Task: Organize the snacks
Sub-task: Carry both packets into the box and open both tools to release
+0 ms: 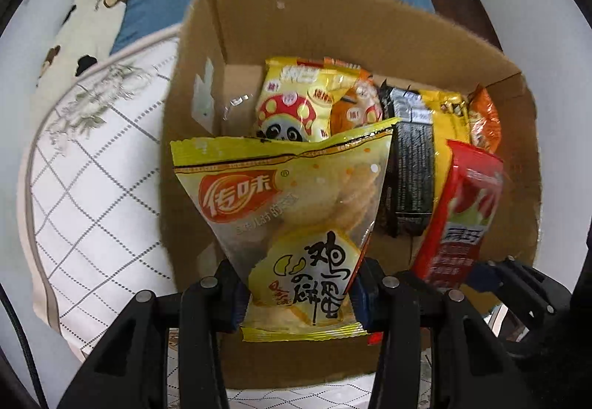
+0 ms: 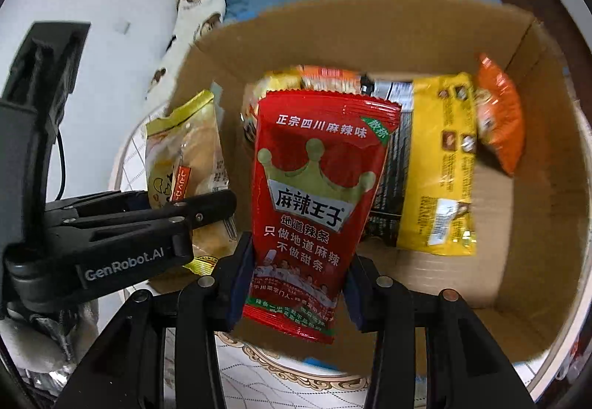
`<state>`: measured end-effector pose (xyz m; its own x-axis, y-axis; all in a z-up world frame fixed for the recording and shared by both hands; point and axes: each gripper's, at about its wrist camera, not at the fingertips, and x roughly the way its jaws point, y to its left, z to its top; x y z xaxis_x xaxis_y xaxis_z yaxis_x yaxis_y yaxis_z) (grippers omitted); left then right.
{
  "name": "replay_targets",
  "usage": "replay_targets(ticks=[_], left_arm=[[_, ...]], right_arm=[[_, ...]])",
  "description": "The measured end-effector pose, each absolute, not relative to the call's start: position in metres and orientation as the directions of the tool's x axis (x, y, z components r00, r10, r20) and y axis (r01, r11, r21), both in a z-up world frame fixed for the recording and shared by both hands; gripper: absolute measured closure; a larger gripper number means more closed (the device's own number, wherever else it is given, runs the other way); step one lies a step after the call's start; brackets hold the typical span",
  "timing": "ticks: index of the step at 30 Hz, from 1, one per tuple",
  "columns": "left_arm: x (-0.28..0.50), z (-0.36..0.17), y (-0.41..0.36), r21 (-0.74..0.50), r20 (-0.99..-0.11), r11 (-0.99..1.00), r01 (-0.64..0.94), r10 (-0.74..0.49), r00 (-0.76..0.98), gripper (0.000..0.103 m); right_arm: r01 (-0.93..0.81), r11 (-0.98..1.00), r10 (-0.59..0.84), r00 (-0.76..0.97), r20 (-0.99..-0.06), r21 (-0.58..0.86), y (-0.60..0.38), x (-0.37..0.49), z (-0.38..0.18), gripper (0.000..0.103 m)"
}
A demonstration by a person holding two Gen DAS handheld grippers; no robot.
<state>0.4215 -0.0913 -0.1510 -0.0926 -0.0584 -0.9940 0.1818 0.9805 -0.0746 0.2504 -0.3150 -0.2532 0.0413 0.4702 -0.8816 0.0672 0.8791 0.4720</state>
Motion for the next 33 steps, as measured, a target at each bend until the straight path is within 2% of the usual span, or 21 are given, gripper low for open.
replay_targets(ticks=[8, 9, 11, 12, 13, 16, 19, 33], left_arm=[[0.428, -0.172, -0.089, -0.050, -0.992, 0.986, 0.158, -0.030, -0.125, 0.059], [0.428, -0.172, -0.089, -0.055, -0.991, 0.987, 0.153, -0.036, -0.128, 0.057], [0.430, -0.173, -0.092, -0.071, -0.989, 0.986, 0.152, -0.051, -0.136, 0.038], [0.431, -0.173, -0.092, -0.063, -0.990, 0.986, 0.153, -0.042, -0.136, 0.031], [0.432, -0.172, -0.094, -0.058, -0.991, 0.986, 0.155, -0.038, -0.130, 0.026], [0.432, -0.168, -0.099, -0.054, -0.993, 0.985, 0.165, -0.035, -0.112, 0.022], [0.430, -0.162, -0.103, -0.042, -0.995, 0.983, 0.181, -0.024, -0.102, 0.022], [0.398, -0.115, -0.104, -0.021, -0.998, 0.989, 0.150, -0.030, 0.057, 0.022]], right_arm=[[0.081, 0.861, 0.506, -0.036, -0.862, 0.502, -0.308, 0.264, -0.280, 0.055], [0.086, 0.854, 0.519, -0.054, -0.853, 0.513, -0.308, 0.268, -0.284, 0.050], [0.087, 0.859, 0.511, -0.070, -0.857, 0.505, -0.307, 0.271, -0.286, 0.031], [0.083, 0.867, 0.496, -0.073, -0.865, 0.490, -0.307, 0.272, -0.286, 0.018], [0.080, 0.872, 0.488, -0.070, -0.870, 0.482, -0.307, 0.273, -0.285, 0.017], [0.083, 0.885, 0.463, -0.074, -0.883, 0.457, -0.309, 0.274, -0.283, 0.016], [0.082, 0.898, 0.438, -0.062, -0.897, 0.432, -0.319, 0.271, -0.278, 0.009], [0.086, 0.961, 0.260, 0.059, -0.964, 0.264, -0.376, 0.229, -0.224, 0.007]])
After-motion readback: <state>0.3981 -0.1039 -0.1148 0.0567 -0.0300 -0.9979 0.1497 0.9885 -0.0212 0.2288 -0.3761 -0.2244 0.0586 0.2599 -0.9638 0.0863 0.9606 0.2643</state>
